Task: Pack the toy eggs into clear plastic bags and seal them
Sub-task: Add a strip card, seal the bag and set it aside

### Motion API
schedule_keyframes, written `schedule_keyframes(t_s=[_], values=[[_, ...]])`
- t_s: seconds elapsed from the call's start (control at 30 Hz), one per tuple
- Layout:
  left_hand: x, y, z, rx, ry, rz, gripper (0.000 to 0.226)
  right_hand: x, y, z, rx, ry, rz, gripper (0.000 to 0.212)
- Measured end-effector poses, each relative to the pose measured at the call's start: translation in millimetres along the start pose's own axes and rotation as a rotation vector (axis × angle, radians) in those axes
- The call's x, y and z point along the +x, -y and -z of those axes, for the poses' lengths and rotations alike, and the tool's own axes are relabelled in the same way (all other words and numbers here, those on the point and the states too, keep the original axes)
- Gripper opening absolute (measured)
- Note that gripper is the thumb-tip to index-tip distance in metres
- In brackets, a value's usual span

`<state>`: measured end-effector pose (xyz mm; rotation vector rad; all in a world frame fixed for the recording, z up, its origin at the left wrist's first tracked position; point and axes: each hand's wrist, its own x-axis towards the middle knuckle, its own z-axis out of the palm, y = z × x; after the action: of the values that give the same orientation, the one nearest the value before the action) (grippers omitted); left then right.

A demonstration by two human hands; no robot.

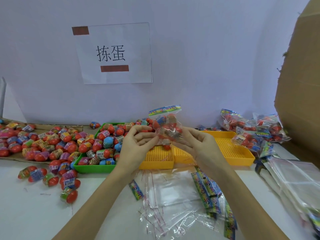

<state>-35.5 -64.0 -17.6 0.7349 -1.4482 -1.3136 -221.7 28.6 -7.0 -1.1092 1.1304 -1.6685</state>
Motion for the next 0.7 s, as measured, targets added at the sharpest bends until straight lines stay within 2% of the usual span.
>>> schedule_keyframes(t_s=[0.1,0.33,0.5,0.57,0.7], values=[[2.9,-1.0,5.0,-0.018,-0.038,-0.006,0.035,0.1,-0.6,0.1,0.004,0.007,-0.006,0.031],[2.6,-5.7,5.3,0.055,0.007,-0.061,0.032,0.7,-3.4,-0.2,0.016,-0.073,-0.006,0.022],[0.8,-7.9,1.8,-0.108,0.135,0.082,0.043,0.9,-6.2,0.4,-0.072,-0.043,-0.032,0.024],[-1.3,-7.4,-1.8,-0.125,0.095,0.092,0.052,0.3,-8.2,-1.9,-0.129,-0.008,-0.072,0.023],[-1.2,-6.3,-1.4,-0.169,0.007,0.120,0.039,-0.7,-9.9,-8.1,-0.108,0.089,-0.167,0.024]])
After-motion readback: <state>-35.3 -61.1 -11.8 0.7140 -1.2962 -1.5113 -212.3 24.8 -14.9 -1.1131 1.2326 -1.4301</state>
